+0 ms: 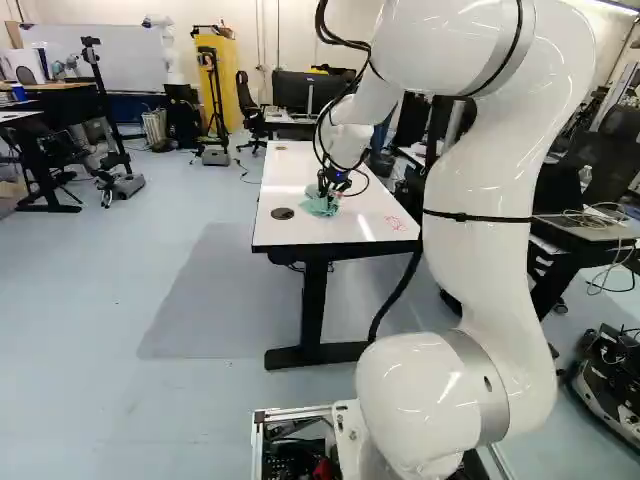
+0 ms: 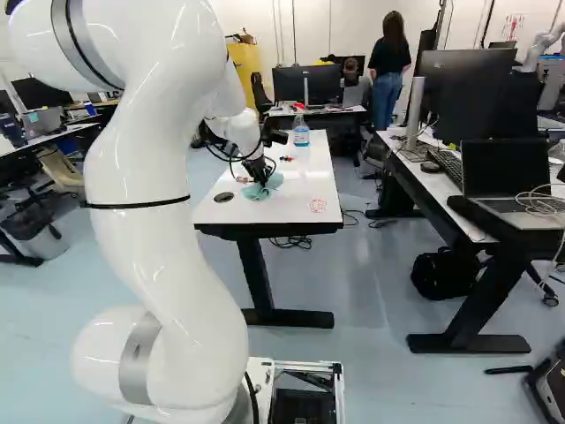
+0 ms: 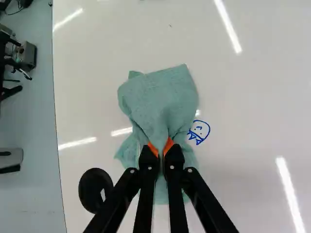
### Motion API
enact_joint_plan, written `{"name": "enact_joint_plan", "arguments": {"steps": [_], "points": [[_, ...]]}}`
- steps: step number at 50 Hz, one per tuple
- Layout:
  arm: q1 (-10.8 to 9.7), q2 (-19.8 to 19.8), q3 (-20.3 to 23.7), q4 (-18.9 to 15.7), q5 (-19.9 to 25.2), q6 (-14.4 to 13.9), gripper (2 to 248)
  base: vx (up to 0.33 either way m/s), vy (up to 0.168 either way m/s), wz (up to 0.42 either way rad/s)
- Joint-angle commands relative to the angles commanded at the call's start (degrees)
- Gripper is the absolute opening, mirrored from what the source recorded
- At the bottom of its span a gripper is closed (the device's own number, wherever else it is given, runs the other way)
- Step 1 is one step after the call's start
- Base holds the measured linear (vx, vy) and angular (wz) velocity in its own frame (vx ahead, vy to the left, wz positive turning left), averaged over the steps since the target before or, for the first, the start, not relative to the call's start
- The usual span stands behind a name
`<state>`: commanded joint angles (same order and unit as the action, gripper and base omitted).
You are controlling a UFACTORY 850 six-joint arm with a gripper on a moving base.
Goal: Clean the table with the green towel
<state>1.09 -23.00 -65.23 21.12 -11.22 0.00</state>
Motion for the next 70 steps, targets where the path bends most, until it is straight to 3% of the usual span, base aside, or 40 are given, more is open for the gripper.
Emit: {"name": "enact_joint_plan", "arguments": {"steps": [56,70], "points": [[-8.45,-2.14,-2.75,0.00,0.00,0.00,30,0.000,0.000,0.000],[-8.62,0.23,0.31,0.00,0.00,0.00,30,0.000,0.000,0.000]]}}
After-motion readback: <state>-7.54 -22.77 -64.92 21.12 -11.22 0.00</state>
